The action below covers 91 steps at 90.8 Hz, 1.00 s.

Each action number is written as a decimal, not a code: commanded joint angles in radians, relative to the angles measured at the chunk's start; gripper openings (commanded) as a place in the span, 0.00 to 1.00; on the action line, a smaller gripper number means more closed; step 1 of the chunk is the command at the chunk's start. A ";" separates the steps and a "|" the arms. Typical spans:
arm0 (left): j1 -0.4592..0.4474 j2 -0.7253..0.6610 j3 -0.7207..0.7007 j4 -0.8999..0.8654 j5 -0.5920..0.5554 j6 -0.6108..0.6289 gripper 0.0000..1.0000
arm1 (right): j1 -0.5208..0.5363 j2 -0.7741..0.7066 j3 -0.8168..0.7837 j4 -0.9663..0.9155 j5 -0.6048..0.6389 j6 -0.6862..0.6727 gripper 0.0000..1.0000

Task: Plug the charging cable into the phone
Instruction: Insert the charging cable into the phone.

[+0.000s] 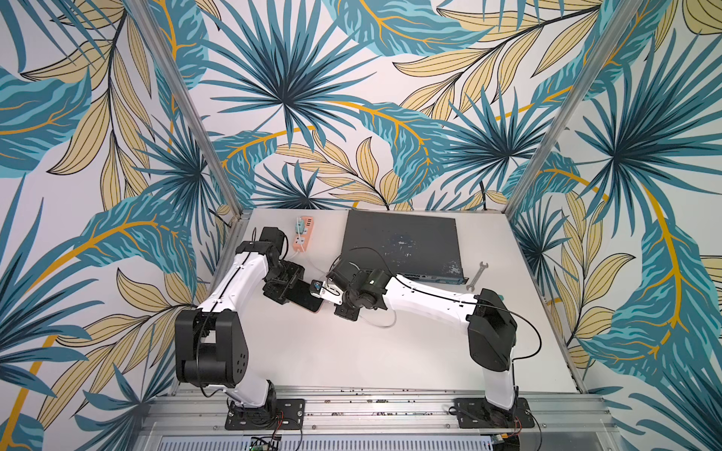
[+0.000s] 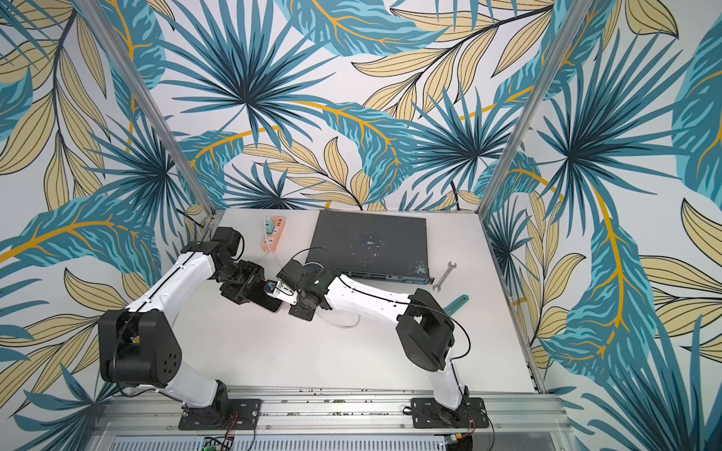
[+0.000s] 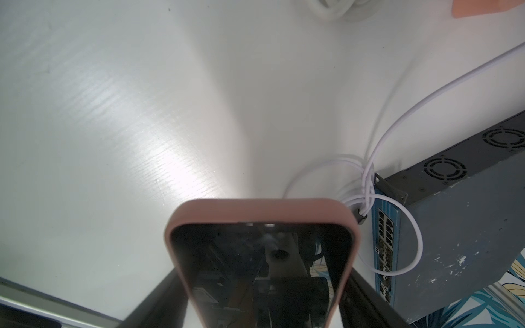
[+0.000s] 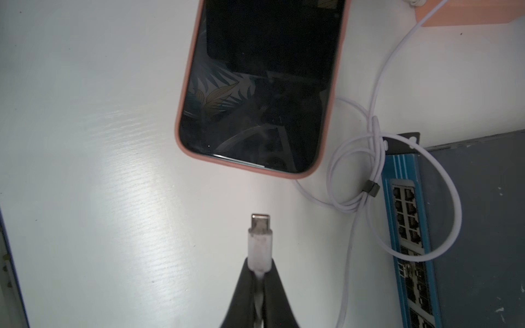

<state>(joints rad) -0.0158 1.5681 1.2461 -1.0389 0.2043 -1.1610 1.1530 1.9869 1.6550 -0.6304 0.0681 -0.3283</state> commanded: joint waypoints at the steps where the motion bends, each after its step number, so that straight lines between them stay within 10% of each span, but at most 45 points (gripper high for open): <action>1: 0.007 -0.023 0.006 -0.015 0.000 -0.012 0.00 | 0.010 0.030 -0.003 0.008 0.047 0.020 0.00; 91: 0.002 -0.038 -0.030 0.019 0.019 -0.033 0.00 | 0.037 0.075 0.058 -0.010 -0.017 0.039 0.00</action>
<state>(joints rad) -0.0158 1.5681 1.2198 -1.0348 0.2054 -1.1866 1.1820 2.0357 1.6962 -0.6270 0.0628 -0.3038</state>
